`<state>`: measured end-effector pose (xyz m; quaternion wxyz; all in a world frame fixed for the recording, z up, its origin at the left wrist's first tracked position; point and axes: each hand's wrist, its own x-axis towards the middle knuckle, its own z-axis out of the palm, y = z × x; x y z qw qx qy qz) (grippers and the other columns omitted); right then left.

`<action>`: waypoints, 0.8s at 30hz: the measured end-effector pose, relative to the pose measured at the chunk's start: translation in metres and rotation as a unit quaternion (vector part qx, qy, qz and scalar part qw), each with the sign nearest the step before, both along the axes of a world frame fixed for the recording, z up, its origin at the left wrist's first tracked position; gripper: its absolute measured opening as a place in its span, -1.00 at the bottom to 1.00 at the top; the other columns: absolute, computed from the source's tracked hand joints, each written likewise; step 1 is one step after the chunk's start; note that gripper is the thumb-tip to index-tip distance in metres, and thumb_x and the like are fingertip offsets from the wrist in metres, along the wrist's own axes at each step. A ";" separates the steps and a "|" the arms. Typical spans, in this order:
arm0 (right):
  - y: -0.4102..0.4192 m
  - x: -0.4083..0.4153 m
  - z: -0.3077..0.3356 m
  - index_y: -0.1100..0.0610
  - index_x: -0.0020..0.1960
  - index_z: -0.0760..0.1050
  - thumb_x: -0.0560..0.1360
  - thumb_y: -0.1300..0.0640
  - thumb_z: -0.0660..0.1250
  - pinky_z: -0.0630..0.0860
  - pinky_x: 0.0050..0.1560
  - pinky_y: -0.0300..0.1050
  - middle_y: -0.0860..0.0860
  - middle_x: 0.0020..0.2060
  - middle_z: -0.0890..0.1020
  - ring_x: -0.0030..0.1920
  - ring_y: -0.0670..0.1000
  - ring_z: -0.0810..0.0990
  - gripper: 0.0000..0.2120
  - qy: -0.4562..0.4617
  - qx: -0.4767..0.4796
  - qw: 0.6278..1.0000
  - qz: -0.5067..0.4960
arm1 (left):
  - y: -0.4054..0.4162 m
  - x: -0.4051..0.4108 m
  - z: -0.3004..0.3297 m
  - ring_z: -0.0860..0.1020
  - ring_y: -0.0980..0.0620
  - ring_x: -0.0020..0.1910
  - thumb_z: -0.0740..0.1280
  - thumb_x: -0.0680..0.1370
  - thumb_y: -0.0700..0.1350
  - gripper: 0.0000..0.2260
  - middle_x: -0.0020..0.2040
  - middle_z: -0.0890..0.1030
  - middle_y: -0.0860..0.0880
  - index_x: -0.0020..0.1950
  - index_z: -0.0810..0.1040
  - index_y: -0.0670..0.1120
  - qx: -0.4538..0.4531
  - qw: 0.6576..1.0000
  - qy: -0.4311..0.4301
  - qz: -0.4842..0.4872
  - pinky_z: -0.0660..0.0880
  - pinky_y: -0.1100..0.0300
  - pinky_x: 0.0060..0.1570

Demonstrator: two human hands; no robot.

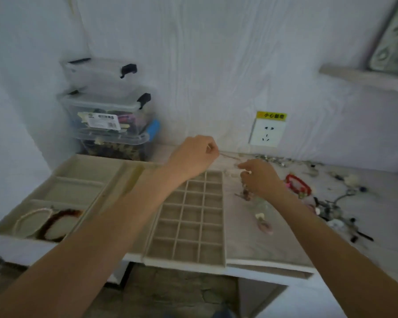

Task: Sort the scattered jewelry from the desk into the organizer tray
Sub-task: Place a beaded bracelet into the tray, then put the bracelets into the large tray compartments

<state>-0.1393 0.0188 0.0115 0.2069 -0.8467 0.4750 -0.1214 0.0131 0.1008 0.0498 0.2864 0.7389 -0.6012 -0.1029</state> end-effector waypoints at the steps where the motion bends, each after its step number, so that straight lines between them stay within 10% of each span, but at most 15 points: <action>1: -0.011 -0.014 0.000 0.15 0.37 0.41 0.58 0.21 0.16 0.30 0.31 -0.12 0.09 0.39 0.39 0.34 0.08 0.41 -0.64 -0.003 0.010 1.000 -0.024 | -0.017 -0.011 0.001 0.55 0.00 0.05 0.20 0.58 -0.07 -0.81 0.08 0.60 -0.03 0.06 0.58 -0.07 0.013 1.000 0.000 -0.022 0.49 0.09 0.10; 13: -0.099 -0.109 -0.018 0.25 0.16 0.46 0.54 -0.08 0.19 0.26 0.09 -0.06 0.22 0.18 0.49 0.24 0.19 0.37 -0.59 0.188 0.095 0.951 -0.227 | -0.141 -0.120 -0.039 0.51 -0.07 -0.15 0.13 0.58 -0.19 -0.76 -0.19 0.48 -0.09 -0.18 0.53 -0.20 0.287 0.944 -0.009 -0.163 0.46 0.08 -0.10; 17: -0.096 -0.106 -0.015 0.22 0.10 0.49 0.60 0.08 0.10 0.25 0.23 -0.05 0.14 0.14 0.52 0.24 0.15 0.38 -0.72 0.244 0.102 0.946 -0.190 | -0.146 -0.131 -0.040 0.18 0.05 -0.44 0.17 0.52 -0.25 -0.69 -0.43 0.21 -0.02 -0.41 0.19 -0.11 0.317 0.938 0.036 -0.132 0.12 0.16 -0.41; 21: -0.096 -0.107 0.004 0.21 -0.16 0.47 0.57 0.26 0.14 0.34 0.03 -0.14 0.16 -0.07 0.55 -0.01 0.07 0.48 -0.82 0.078 0.173 0.968 -0.164 | -0.147 -0.140 -0.031 0.43 -0.04 -0.29 0.16 0.54 -0.19 -0.74 -0.33 0.42 -0.06 -0.36 0.31 -0.13 0.347 0.932 0.095 -0.043 0.32 0.12 -0.23; 24: -0.095 -0.107 0.022 0.18 -0.19 0.41 0.55 0.30 0.18 0.41 -0.14 -0.15 0.03 -0.24 0.55 -0.14 0.06 0.51 -0.85 -0.124 0.264 0.942 -0.166 | -0.145 -0.141 -0.022 0.42 -0.11 0.29 0.21 0.57 -0.11 -0.77 0.26 0.49 -0.12 0.17 0.51 -0.15 0.331 0.926 0.182 -0.018 0.33 0.08 0.27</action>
